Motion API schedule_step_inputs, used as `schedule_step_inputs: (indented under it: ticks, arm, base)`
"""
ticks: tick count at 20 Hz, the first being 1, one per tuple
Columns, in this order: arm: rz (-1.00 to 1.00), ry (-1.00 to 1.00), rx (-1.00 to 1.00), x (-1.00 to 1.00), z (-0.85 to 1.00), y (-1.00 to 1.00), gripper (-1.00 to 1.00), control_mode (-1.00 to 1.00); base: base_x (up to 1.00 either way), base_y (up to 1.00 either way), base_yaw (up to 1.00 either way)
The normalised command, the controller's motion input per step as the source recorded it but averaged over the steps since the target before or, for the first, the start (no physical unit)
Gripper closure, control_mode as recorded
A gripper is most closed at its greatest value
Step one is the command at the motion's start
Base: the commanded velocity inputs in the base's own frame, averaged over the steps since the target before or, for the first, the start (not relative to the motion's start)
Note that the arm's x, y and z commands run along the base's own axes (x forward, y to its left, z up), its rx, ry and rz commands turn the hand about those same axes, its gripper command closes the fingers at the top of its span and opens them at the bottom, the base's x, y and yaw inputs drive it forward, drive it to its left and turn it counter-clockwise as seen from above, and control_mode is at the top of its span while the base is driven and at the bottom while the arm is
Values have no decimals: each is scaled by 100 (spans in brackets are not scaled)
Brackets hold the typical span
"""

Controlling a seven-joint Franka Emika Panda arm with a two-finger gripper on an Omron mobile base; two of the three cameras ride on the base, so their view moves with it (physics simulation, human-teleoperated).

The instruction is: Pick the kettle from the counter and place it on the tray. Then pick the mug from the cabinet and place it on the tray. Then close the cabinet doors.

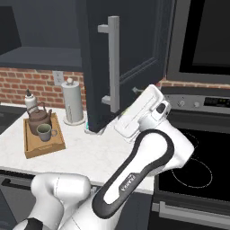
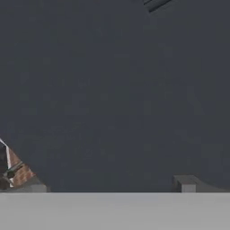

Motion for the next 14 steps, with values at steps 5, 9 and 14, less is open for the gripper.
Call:
schedule_step_inputs:
  ticks: [5,9,14]
  arm:
    - [0,-8,-21,0,65,90,-100,-100]
    - [-1,-4,-21,0,71,88,-100,-100]
    - [-4,-1,-20,3,67,86,-100,-100]
  base:
    - [0,0,0]
    - [0,0,0]
    - [0,0,0]
